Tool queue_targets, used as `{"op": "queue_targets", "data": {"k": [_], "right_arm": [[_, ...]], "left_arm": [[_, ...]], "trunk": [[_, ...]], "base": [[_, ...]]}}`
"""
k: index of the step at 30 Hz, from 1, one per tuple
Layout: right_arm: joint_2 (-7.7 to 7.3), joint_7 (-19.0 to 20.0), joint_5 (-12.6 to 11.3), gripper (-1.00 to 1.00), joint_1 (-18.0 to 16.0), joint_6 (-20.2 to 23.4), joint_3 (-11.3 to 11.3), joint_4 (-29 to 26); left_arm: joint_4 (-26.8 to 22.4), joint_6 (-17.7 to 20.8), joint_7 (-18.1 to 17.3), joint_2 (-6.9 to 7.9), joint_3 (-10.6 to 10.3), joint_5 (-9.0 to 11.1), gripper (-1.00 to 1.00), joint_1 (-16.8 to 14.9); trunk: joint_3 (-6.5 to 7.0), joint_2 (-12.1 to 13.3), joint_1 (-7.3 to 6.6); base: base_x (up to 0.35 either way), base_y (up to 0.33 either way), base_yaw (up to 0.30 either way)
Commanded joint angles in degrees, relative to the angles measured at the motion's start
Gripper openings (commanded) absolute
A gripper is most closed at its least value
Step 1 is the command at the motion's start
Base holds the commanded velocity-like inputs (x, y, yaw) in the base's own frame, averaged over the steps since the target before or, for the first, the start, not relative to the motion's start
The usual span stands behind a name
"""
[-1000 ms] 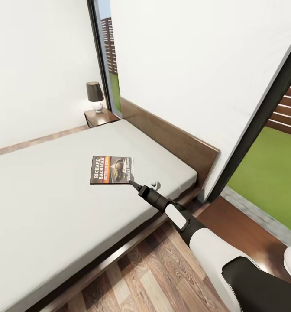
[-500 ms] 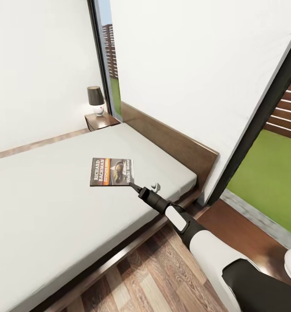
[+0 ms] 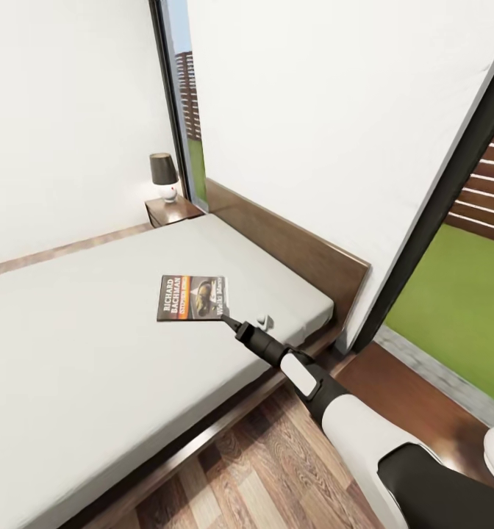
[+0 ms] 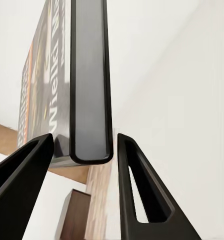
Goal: In the bedroom, move the book from the bed onto either nightstand, and place the two sandals side by side next to the bed.
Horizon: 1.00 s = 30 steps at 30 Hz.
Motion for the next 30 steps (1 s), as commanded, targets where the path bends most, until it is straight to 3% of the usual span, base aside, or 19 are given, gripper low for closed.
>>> {"op": "queue_targets", "data": {"k": [1, 21, 30], "right_arm": [[0.0, -0.4, -0.6, -1.0, 0.1, 0.5, 0.1, 0.0], [0.0, -5.9, -0.6, -1.0, 3.9, 0.6, 0.4, 0.2], [0.0, -6.1, -0.6, -1.0, 6.6, 0.8, 0.4, -0.2]], "left_arm": [[0.0, 0.1, -0.2, 0.02, -0.5, 0.6, 1.0, 0.0], [0.0, 0.1, -0.2, -0.03, -0.7, 0.5, 1.0, 0.0], [0.0, 0.0, -0.2, -0.07, -1.0, 0.4, 1.0, 0.0]], "trunk": [[-0.02, -0.1, 0.03], [1.17, -0.1, 0.03], [1.65, -0.1, 0.03]], "base": [[0.0, 0.0, 0.0], [0.0, 0.0, 0.0], [0.0, 0.0, 0.0]]}}
